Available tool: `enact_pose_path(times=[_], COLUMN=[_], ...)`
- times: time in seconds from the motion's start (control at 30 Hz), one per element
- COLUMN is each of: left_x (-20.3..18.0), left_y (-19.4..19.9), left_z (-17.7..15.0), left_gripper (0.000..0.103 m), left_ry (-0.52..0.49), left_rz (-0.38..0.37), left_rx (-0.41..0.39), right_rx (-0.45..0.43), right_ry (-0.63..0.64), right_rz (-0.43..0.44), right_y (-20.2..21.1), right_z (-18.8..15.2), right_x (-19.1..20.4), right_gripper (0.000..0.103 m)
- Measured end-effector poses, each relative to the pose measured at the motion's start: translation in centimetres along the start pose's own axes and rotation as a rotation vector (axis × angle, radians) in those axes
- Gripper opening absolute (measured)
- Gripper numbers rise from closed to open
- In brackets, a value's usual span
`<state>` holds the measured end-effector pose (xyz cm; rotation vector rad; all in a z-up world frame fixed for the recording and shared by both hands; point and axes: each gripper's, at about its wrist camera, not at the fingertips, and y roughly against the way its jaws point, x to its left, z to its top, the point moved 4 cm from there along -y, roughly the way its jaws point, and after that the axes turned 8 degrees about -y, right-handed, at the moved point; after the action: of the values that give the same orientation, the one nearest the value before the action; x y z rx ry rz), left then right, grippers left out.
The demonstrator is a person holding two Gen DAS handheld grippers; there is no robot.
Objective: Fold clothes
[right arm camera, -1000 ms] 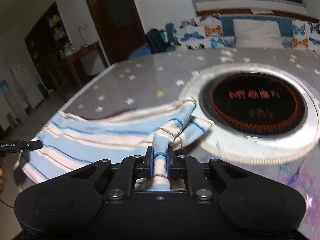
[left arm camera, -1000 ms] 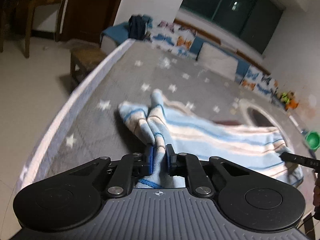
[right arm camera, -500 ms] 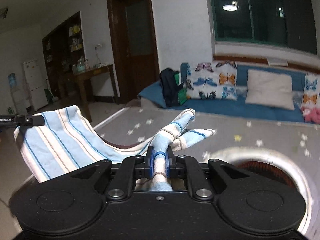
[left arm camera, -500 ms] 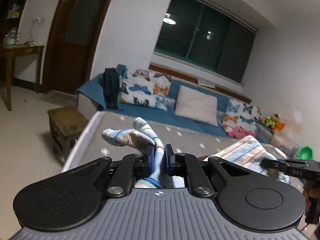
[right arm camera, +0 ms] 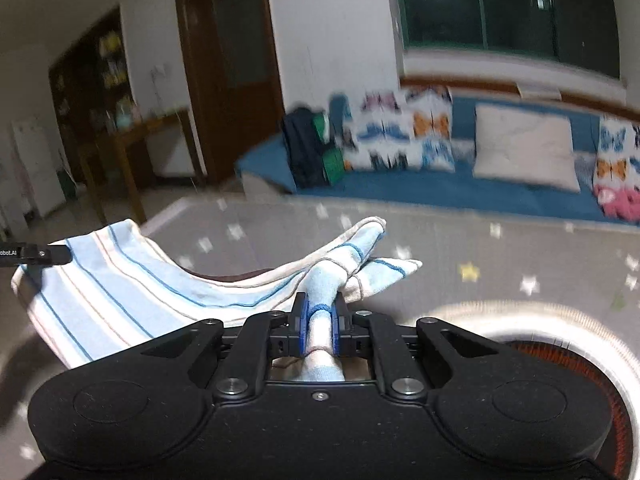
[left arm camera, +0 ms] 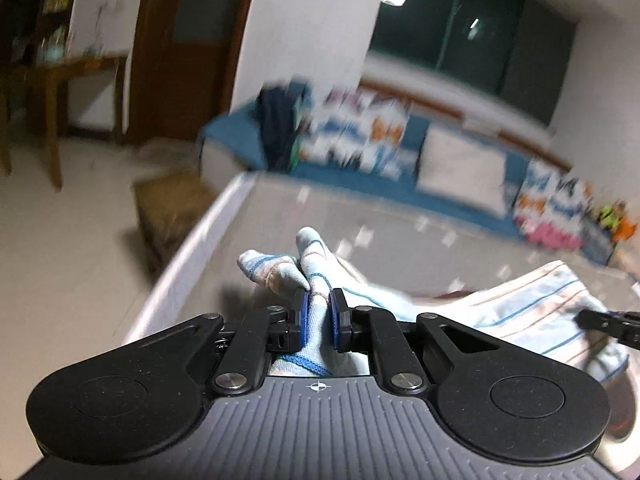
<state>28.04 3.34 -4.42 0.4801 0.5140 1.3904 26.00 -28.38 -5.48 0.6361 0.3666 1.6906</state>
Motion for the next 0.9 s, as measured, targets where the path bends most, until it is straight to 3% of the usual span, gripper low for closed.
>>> enact_pose_path(times=[0.13,0.3,0.43,0.6,0.9], left_x=[1.5,2.2,1.1,0.2,-0.4], left_y=[-0.8,1.5,4.8,8.8,13.1], left_z=[-1.3,-1.9,-2.9,-5.9,-12.2], left_gripper=[0.019,0.023,0.040,0.053,0.062], left_ry=[0.002,-0.034,-0.082,-0.115,-0.117], left_rz=[0.019,0.068,0.079,0.098,0.197], left_rx=[0.042,0.018,-0.004,-0.023,-0.034], right_rx=[0.043,0.061,0.053,0.042,0.008], right_ry=[0.008,0.001,-0.002,0.000,-0.058], right_rz=[-0.041,-0.096,-0.119,-0.158,-0.324], right_y=[-1.2,-0.2,2.4,6.7,12.1], right_z=[-1.5,-2.1,-2.9,-5.0,-9.9], right_x=[-0.9,-2.0,-2.3,-2.8,-6.9], right_gripper=[0.017,0.020,0.023,0.030,0.045])
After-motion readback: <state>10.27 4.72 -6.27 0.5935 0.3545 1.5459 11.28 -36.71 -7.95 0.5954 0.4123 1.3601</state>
